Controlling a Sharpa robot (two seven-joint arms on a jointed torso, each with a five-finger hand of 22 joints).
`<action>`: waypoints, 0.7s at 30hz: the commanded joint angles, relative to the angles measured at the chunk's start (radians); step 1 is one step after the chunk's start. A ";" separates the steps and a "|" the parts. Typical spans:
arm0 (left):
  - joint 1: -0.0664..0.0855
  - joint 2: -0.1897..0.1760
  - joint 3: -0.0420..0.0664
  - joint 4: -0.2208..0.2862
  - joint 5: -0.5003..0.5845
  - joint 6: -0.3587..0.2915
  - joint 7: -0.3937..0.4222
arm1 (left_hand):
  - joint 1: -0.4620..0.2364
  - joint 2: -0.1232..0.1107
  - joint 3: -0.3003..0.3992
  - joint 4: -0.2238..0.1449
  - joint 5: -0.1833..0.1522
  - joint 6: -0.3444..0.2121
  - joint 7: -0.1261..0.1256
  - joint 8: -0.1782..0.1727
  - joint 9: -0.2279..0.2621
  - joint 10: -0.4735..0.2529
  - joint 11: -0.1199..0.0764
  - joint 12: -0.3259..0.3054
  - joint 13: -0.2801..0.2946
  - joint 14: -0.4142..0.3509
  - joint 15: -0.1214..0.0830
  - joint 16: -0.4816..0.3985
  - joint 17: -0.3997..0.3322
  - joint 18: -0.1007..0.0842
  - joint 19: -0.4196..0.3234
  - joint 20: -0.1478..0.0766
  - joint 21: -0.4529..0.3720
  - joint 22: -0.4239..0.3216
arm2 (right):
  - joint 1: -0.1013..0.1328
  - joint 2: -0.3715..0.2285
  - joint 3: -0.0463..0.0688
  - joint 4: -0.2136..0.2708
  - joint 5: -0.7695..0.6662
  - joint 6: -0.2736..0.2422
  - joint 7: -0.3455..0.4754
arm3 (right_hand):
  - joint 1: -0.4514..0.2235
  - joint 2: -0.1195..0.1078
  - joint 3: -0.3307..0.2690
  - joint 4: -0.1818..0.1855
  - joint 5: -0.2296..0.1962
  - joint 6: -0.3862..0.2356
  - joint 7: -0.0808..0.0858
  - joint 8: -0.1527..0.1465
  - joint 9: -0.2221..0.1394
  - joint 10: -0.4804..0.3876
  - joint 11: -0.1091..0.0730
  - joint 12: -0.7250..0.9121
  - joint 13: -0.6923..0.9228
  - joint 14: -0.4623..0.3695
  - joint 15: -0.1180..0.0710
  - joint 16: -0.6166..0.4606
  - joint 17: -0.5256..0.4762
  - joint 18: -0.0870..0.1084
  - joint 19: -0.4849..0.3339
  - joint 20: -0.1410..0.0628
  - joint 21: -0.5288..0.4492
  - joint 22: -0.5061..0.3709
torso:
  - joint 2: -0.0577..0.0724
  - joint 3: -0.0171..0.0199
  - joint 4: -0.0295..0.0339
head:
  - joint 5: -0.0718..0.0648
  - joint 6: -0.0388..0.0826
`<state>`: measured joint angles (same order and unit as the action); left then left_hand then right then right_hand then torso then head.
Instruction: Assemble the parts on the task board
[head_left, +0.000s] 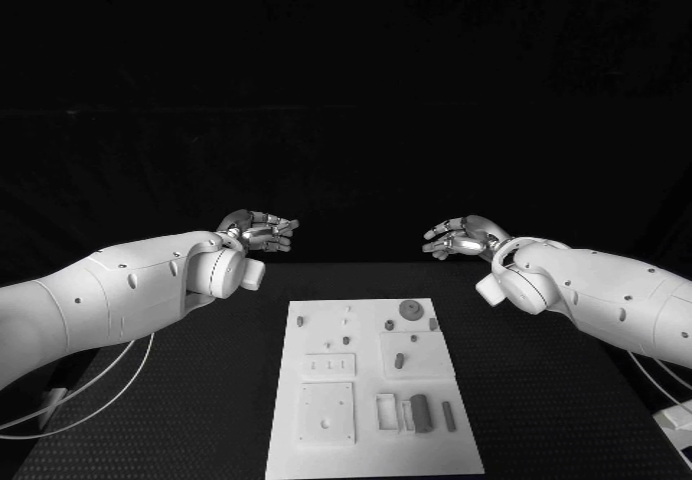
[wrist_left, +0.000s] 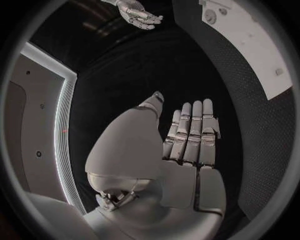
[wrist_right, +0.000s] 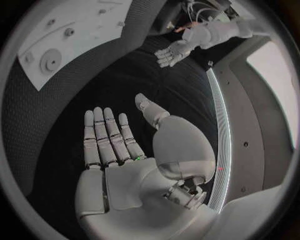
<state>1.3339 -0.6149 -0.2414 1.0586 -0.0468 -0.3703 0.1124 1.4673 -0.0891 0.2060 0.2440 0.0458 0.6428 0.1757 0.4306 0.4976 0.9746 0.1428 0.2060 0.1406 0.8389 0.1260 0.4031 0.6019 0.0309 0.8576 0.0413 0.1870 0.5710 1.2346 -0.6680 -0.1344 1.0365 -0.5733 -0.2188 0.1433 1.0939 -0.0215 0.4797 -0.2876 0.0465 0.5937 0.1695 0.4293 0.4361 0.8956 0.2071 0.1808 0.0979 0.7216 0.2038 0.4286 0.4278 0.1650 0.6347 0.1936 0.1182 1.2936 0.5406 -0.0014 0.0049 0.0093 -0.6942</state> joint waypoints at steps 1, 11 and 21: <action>0.004 -0.012 0.002 0.022 -0.073 0.074 0.020 | 0.114 0.044 0.015 -0.032 0.005 0.176 -0.013 0.029 -0.007 0.199 -0.053 0.059 0.045 0.173 -0.056 0.069 0.050 0.034 0.149 -0.048 0.054 0.021 | 0.002 0.001 0.002 0.004 -0.310 0.014 -0.014 | 0.061 -0.007 0.040 -0.004 0.004 0.135 0.035 0.033 0.012 0.143 -0.048 0.039 0.013 0.143 -0.056 0.048 0.026 0.053 0.145 -0.007 0.033 -0.001 | 0.003 -0.0004 -0.0031 | 0.000 0.005; 0.000 -0.071 0.002 0.139 -0.134 0.132 0.025 | 0.126 0.057 0.022 -0.045 0.004 0.277 -0.051 0.008 -0.025 0.300 -0.088 0.046 0.069 0.245 -0.087 0.082 0.104 0.028 0.217 -0.084 0.076 0.041 | 0.002 -0.009 0.002 0.046 -0.578 0.007 -0.020 | 0.053 -0.008 0.066 -0.005 0.004 0.223 0.005 0.014 0.008 0.232 -0.076 0.023 0.007 0.357 -0.150 0.120 0.092 0.097 0.355 -0.046 0.121 0.036 | 0.031 0.0009 -0.0088 | -0.004 0.024; -0.017 -0.121 0.001 0.256 -0.179 0.074 0.050 | 0.088 0.009 -0.017 0.002 0.004 0.252 -0.028 -0.030 -0.037 0.270 -0.069 0.000 0.066 0.220 -0.072 0.050 0.115 0.015 0.199 -0.085 0.059 0.041 | -0.005 -0.009 0.002 0.091 -0.831 0.012 -0.031 | 0.053 -0.033 0.057 -0.005 0.004 0.234 0.007 -0.022 0.001 0.276 -0.093 -0.001 0.001 0.459 -0.195 0.170 0.170 0.097 0.460 -0.093 0.188 0.040 | 0.083 0.0007 0.0015 | -0.019 0.029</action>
<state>1.3158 -0.7328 -0.2410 1.3005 -0.1971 -0.2700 0.1343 1.5558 -0.0746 0.1894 0.2413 0.0456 0.8950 0.1427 0.4053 0.4615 1.2469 0.0700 0.2083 0.2054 1.0626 0.0522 0.4559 0.7167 0.0457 1.0621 -0.0426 0.2487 0.6107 1.2301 -0.6780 -0.1327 1.1237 -1.2555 -0.2168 0.1206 1.1465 -0.0465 0.5316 -0.2925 0.0465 0.8232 0.1751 0.4101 0.4382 1.1672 0.1125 0.1852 0.1004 1.1741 0.0080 0.5955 0.5955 0.2483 1.0896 0.1023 0.3043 1.3096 0.6003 0.0002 0.0011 -0.0065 -0.6673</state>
